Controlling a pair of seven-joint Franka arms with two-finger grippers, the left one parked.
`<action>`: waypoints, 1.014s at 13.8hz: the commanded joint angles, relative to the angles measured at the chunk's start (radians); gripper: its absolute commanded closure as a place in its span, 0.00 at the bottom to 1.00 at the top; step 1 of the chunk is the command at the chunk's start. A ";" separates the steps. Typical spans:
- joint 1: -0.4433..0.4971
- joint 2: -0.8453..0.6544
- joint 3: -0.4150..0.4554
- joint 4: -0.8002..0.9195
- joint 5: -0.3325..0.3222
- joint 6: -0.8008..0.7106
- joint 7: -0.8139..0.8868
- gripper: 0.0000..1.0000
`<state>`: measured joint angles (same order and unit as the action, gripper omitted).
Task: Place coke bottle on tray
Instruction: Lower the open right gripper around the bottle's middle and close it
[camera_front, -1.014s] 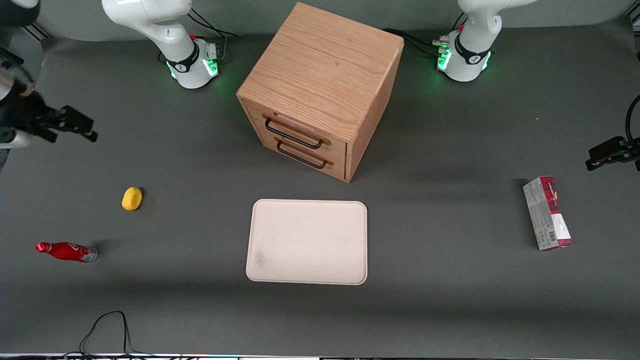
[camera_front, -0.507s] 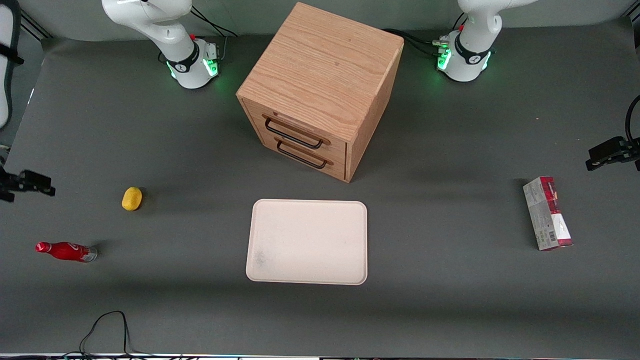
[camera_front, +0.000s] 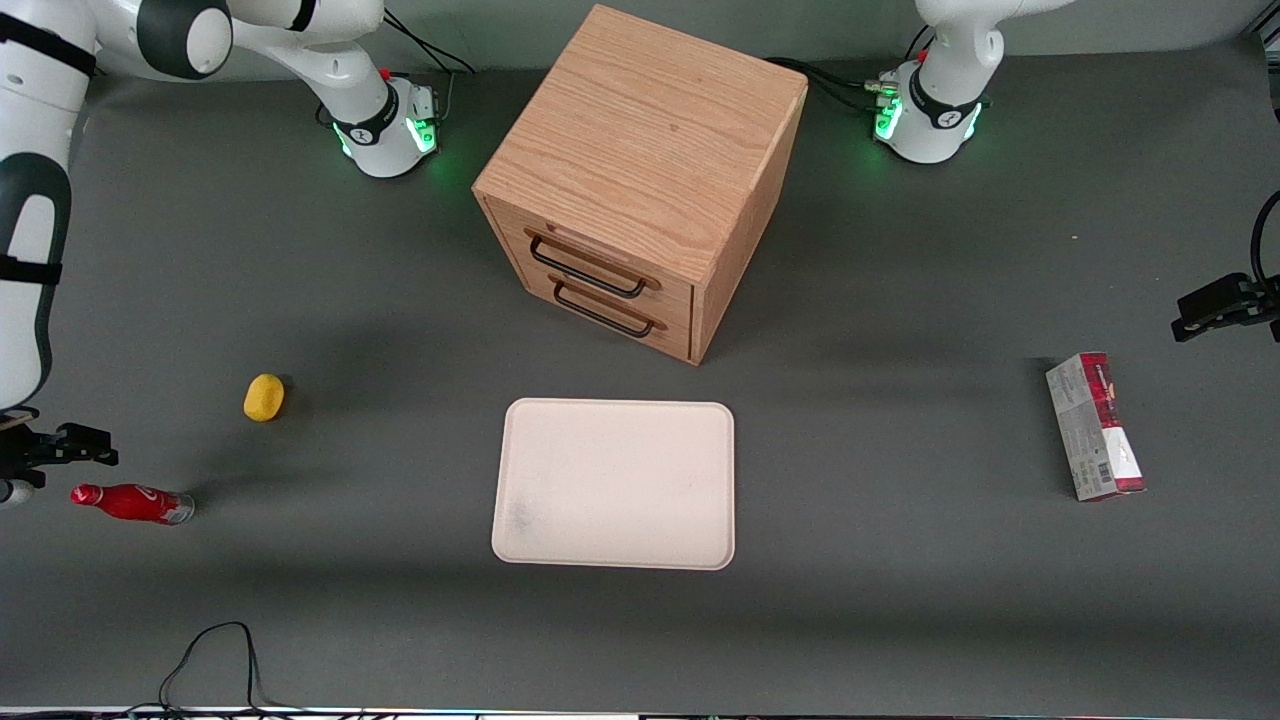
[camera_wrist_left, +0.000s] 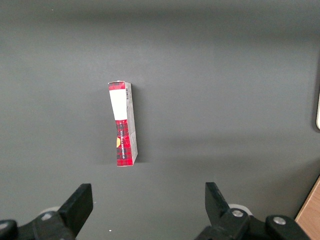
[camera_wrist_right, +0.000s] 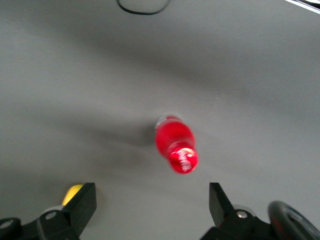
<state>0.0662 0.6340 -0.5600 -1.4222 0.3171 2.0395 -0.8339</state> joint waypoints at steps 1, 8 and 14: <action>-0.017 0.050 -0.012 0.043 0.063 0.019 -0.048 0.00; -0.054 0.147 -0.012 0.109 0.177 0.064 -0.129 0.00; -0.052 0.159 -0.011 0.103 0.214 0.035 -0.126 0.32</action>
<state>0.0188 0.7734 -0.5647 -1.3456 0.4962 2.0994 -0.9330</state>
